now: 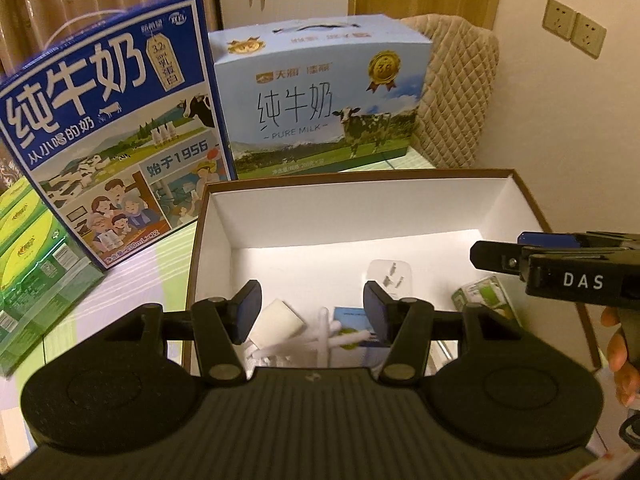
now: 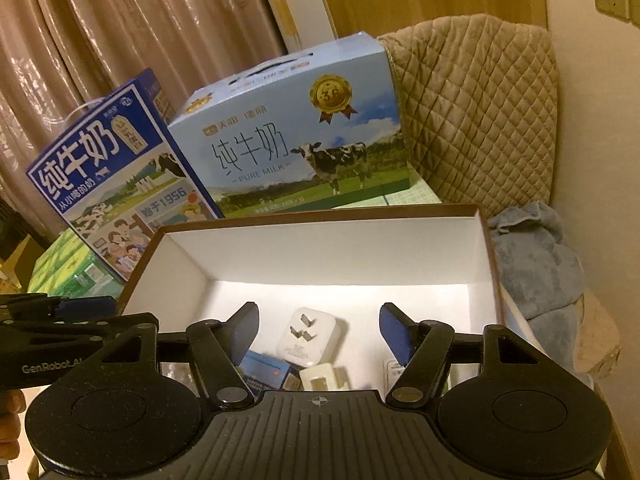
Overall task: Organize rigid objects
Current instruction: 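Withdraw both tools from the brown box back over the table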
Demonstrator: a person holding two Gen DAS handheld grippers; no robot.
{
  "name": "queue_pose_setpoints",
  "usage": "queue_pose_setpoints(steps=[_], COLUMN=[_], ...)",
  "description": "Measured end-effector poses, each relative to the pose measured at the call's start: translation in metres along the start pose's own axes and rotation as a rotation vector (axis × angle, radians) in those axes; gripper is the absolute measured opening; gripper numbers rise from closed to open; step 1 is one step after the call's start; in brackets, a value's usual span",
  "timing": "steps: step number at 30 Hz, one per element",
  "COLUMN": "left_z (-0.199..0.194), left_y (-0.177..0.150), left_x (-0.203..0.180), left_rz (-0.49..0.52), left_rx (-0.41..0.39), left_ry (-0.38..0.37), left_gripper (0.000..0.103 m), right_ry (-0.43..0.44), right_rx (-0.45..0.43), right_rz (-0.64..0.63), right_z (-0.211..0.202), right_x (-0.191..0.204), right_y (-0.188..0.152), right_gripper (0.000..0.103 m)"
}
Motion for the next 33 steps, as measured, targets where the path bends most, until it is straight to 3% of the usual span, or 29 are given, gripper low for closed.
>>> queue_pose_setpoints(steps=[18,33], left_z=[-0.094,-0.139], left_y=[-0.047,-0.11], left_x=[-0.025,-0.034], left_rz=[-0.049,-0.126], left_rx=[-0.071,-0.059], left_ry=[-0.007,-0.009], left_gripper=[0.053,0.053], right_ry=[0.035,0.027], right_rx=[-0.027,0.02], right_rz=[-0.031,-0.065], right_z=[-0.085,-0.126], right_x=[0.005,-0.003], right_y=[-0.048,-0.108], right_gripper=[0.064,0.065])
Point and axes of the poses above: each gripper's, at about its wrist camera, not at the fingertips, and z roughly the way its jaws point, x to its left, y to its top, the point moved 10 cm from there along z, roughly the way its jaws point, and after that the axes turned 15 degrees about z, right-handed, at the moved point
